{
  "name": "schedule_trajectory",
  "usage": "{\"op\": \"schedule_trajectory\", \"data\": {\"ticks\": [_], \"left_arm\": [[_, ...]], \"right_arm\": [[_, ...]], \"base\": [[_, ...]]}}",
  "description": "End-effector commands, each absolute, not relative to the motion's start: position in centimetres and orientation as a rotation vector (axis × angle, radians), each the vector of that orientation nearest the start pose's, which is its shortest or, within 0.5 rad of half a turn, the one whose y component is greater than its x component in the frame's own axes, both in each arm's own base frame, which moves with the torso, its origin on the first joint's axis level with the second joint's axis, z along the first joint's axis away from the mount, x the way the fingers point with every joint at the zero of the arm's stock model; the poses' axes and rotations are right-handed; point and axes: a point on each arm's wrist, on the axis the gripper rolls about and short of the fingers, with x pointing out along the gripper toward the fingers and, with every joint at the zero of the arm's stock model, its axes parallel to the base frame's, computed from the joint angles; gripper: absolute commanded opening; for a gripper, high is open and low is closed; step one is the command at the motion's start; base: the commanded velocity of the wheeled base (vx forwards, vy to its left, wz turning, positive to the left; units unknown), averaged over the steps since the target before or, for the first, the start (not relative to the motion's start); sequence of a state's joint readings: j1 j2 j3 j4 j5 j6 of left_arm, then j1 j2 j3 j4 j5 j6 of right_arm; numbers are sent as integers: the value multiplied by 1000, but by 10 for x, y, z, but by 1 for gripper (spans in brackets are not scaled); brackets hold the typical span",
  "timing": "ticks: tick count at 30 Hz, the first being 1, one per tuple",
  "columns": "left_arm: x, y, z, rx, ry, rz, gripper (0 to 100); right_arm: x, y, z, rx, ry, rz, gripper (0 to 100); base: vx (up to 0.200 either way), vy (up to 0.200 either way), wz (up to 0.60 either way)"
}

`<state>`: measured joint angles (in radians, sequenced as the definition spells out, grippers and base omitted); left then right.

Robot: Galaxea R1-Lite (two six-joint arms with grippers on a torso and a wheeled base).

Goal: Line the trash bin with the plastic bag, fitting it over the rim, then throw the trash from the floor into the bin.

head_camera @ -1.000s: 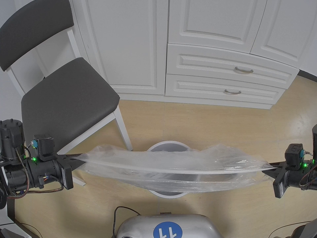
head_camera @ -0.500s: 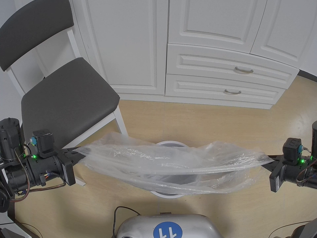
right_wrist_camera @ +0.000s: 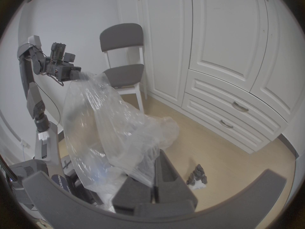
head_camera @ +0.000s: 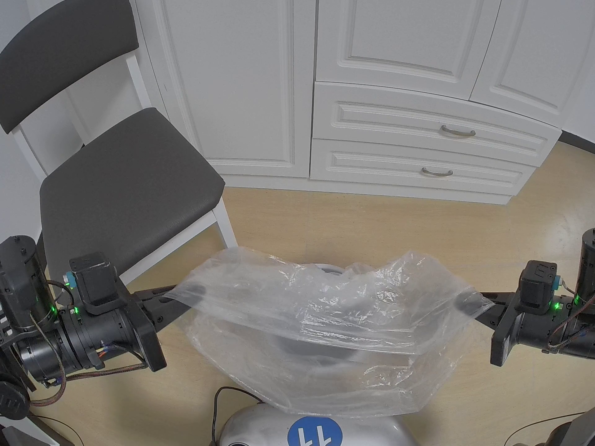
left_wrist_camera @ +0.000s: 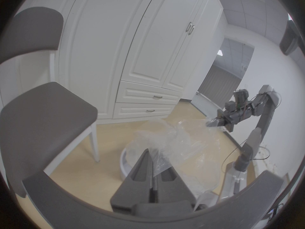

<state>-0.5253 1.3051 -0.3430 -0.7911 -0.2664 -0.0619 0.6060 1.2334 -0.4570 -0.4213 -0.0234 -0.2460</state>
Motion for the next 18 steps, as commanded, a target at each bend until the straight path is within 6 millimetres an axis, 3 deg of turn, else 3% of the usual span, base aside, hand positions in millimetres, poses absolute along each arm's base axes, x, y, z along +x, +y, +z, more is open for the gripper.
{"op": "schedule_trajectory", "data": {"ticks": [1,9,18], "left_arm": [[150,-110,172,-73,200,-856,0],[147,-120,171,-115,205,-903,0],[151,-139,158,-104,277,-958,0]], "right_arm": [[138,102,175,-338,247,686,0],[124,122,170,-331,227,825,0],[136,162,153,-144,247,885,0]], "base": [[0,0,0],[0,0,0],[0,0,0]]}}
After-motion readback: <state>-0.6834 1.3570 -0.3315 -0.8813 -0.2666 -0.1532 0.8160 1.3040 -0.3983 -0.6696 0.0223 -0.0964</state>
